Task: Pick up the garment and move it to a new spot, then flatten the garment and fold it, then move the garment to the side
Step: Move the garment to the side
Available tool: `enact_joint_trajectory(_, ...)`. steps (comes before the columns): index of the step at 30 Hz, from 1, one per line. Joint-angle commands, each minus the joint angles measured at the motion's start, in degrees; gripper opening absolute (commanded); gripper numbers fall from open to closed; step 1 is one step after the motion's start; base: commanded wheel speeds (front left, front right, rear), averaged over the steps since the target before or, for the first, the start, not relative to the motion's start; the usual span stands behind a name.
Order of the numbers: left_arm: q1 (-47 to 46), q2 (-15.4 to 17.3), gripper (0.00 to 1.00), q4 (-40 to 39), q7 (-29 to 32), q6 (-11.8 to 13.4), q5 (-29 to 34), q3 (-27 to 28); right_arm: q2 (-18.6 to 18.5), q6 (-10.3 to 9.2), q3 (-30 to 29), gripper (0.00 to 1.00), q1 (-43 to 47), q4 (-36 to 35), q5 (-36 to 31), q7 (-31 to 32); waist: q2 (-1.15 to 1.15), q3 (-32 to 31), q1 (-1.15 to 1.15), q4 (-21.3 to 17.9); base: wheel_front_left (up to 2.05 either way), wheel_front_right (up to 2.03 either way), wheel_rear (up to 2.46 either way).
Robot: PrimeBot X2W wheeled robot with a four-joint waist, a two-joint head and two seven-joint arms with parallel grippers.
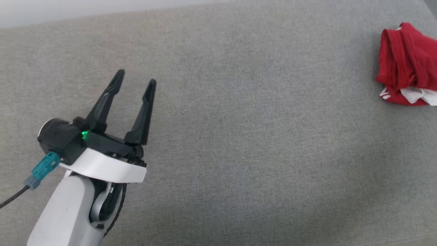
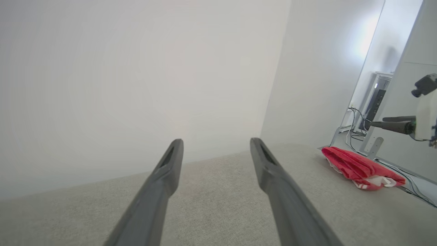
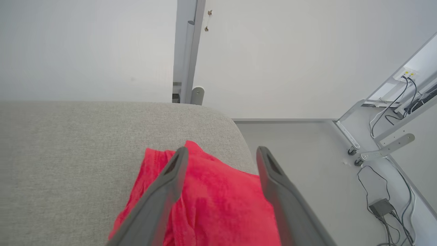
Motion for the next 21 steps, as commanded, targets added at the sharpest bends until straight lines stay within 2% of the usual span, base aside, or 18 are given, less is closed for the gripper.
enact_joint_trajectory(1, 1.4, -0.2, 1.00, -0.3, -0.3, -0.2, 0.3, 0.9, 1.0, -0.02, 0.6, 1.00, 0.9, -0.4, 0.8, -1.0, 0.00, -1.5, 0.00, 0.8, 0.00, 0.00, 0.00)
enact_joint_trajectory(10, 6.9, -1.5, 1.00, -0.7, -0.3, -0.2, 0.7, 6.7, 5.0, -0.02, 5.2, 1.00, 5.8, -4.5, 5.8, -6.0, 0.00, -5.9, 0.00, 3.2, 0.00, 0.00, 0.00)
enact_joint_trajectory(21, 13.8, -4.0, 1.00, -1.6, -0.3, -0.2, 3.2, 14.4, 7.3, -0.02, 12.9, 1.00, 15.9, -14.6, 14.9, -9.8, 0.00, -10.5, 0.00, 5.5, 0.00, 0.00, 0.00)
